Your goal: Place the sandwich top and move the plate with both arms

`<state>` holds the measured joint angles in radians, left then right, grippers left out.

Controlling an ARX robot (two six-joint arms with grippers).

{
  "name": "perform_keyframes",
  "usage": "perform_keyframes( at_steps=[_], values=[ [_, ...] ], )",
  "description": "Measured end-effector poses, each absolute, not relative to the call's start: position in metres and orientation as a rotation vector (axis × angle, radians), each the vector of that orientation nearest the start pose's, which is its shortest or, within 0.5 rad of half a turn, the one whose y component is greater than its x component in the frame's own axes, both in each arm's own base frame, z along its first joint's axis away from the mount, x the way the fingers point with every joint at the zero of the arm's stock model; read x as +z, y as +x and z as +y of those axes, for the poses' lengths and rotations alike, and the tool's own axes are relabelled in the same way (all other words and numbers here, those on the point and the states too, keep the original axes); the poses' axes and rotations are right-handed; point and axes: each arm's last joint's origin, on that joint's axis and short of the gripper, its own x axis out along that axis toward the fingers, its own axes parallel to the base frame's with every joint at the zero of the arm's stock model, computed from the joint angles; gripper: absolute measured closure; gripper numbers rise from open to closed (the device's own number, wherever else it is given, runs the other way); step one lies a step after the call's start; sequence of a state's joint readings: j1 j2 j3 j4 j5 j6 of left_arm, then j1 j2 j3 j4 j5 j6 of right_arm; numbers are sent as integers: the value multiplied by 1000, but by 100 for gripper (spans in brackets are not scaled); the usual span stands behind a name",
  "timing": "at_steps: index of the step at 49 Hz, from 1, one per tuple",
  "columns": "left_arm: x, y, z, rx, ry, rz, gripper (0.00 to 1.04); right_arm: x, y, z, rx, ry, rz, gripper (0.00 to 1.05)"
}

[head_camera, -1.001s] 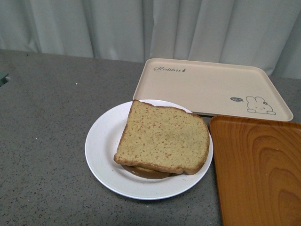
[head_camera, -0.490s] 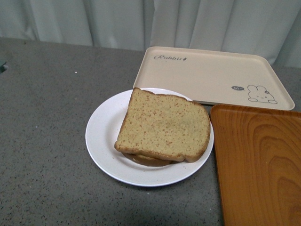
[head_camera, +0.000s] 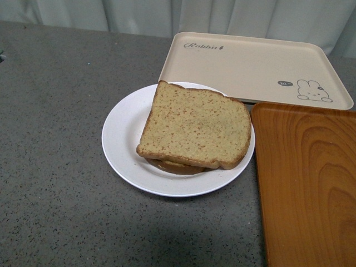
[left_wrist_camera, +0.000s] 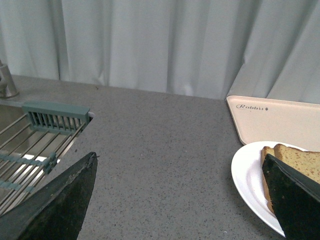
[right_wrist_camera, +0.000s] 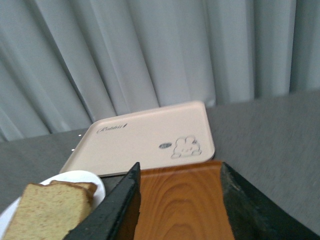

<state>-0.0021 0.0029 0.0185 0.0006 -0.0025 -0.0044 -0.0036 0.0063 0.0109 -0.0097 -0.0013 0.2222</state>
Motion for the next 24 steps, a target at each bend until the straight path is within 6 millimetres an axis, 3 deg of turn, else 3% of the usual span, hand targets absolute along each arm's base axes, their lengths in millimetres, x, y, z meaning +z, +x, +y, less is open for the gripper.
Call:
perform_keyframes(
  at_steps=[7,12,24],
  values=[
    [170,97,0,-2,-5,-17,6,165,98,0,-2,70,1,81],
    [170,97,0,-2,-4,-17,6,165,98,0,-2,24,1,104],
    [170,97,0,-2,-4,-17,6,165,98,0,-2,7,1,104]
  ],
)
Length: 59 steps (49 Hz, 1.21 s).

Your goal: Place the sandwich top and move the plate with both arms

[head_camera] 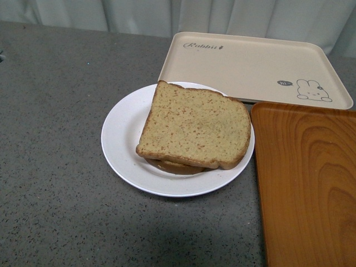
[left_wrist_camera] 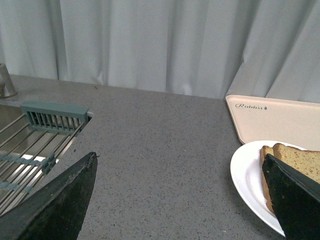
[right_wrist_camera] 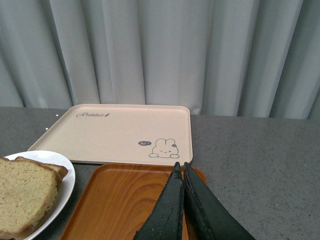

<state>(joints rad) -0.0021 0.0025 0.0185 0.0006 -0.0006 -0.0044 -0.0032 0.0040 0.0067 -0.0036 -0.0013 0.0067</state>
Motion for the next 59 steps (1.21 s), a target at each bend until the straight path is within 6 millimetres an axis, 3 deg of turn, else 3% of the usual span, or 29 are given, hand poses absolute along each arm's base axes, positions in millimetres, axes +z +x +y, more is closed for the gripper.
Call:
perform_keyframes(
  at_steps=[6,12,22,27,31,37,48,59],
  values=[
    [170,97,0,-2,-5,-17,6,165,98,0,-2,4,1,103],
    [170,97,0,-2,-4,-17,6,165,98,0,-2,4,1,77],
    [169,97,0,12,-29,11,6,165,98,0,-2,4,1,45],
    [159,105,-2,166,-420,374,6,165,98,0,-2,4,1,22],
    [153,118,-4,232,-673,416,6,165,98,0,-2,4,1,7],
    [145,138,-6,273,-830,428,6,165,98,0,-2,4,1,9],
    [130,179,-12,300,-889,489,6,165,98,0,-2,4,1,9],
    [117,188,-34,234,-913,536,6,165,98,0,-2,4,1,9]
  ],
)
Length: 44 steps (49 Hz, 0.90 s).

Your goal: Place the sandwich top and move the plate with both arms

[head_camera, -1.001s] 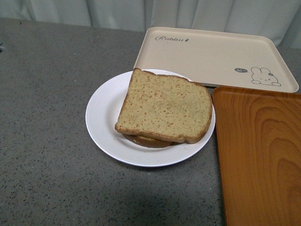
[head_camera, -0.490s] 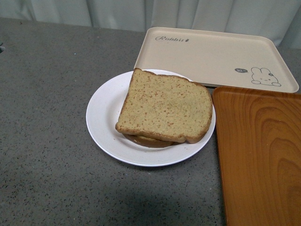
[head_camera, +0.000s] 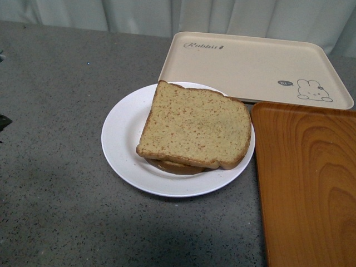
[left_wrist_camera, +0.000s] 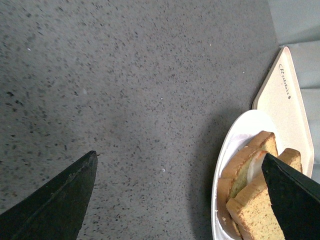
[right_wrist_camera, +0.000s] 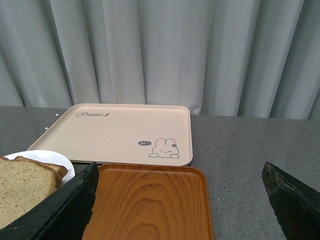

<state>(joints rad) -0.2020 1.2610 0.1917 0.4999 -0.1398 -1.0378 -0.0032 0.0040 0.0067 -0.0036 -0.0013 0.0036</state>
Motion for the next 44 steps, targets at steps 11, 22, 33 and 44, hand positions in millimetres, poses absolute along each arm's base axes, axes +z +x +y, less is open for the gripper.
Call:
perform_keyframes(
  at_steps=[11,22,33,44],
  values=[
    [103,207,-51,207,-934,565,6,165,98,0,-2,4,1,9],
    [95,215,-62,187,-948,582,6,165,98,0,-2,4,1,9],
    [93,226,-77,140,-1003,570,6,165,98,0,-2,4,1,9],
    [100,240,-90,101,-1082,532,6,165,98,0,-2,4,1,9]
  ],
)
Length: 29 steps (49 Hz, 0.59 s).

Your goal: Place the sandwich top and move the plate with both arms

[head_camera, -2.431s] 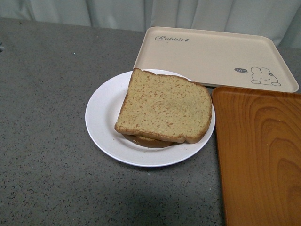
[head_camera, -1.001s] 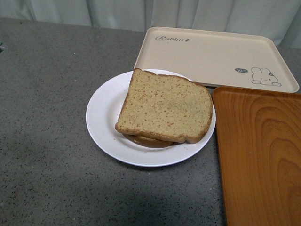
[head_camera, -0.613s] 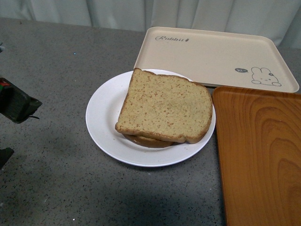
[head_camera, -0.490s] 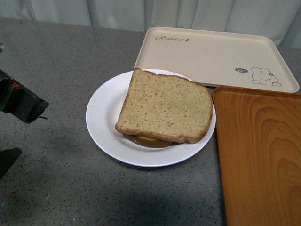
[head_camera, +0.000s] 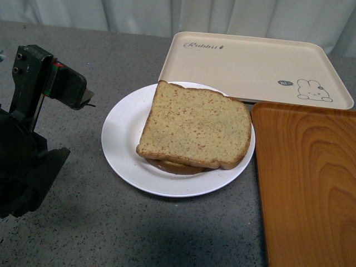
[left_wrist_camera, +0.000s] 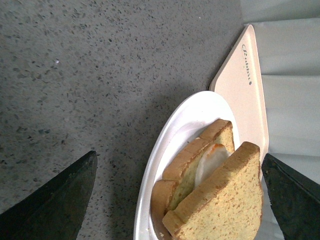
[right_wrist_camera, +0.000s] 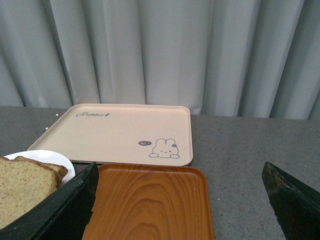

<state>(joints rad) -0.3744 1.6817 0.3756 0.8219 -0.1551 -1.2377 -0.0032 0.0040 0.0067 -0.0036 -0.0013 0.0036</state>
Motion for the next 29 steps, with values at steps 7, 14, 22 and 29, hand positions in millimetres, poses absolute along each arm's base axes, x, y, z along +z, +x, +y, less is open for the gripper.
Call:
perform_keyframes(
  at_steps=[7,14,22,29],
  values=[
    [101,246,-96,103,-1123,523,6,165,98,0,-2,4,1,9],
    [99,248,-102,101,-1140,521,6,165,98,0,-2,4,1,9],
    [95,247,-106,110,-1172,525,6,165,98,0,-2,4,1,9],
    [93,246,-111,110,-1187,531,6,165,98,0,-2,4,1,9]
  ],
)
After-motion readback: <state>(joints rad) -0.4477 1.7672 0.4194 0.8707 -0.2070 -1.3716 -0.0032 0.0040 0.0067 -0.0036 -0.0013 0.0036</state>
